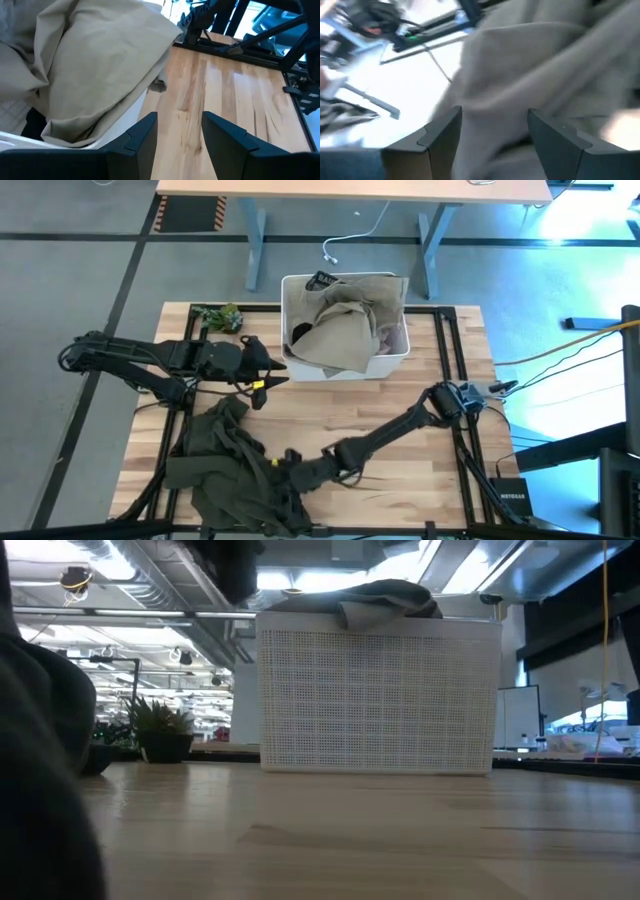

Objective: Sort clothes
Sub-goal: Put the black sweater into the white laundry bin

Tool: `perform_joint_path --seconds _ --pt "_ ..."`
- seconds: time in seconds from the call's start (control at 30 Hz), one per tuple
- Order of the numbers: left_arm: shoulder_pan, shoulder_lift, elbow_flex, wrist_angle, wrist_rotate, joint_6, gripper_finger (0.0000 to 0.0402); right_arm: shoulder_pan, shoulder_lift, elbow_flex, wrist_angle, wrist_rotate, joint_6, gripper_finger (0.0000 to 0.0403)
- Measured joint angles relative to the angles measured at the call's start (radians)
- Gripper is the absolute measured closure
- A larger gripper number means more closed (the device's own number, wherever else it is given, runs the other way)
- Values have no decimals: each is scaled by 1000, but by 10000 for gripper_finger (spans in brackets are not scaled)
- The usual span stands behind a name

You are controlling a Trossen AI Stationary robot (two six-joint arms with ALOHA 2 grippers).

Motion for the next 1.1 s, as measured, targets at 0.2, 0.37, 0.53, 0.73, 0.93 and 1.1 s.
perform_joint_path --seconds 0.2,0.37,0.53,0.73,0.93,1.1 --pt "0 0 0 -16 0 0 253 73 32 1 142 106 -4 160" --pt "0 0 0 -23 0 18 253 92 77 -1 118 253 -5 160" --pt "0 0 0 -19 0 25 253 82 127 0 100 351 -9 160" --pt "0 0 0 -21 0 27 253 64 158 0 67 397 -36 160" --pt "0 0 0 -21 0 27 253 31 167 1 -161 433 -39 184" --pt "0 0 0 -20 0 27 253 -1 160 7 -382 430 22 304"
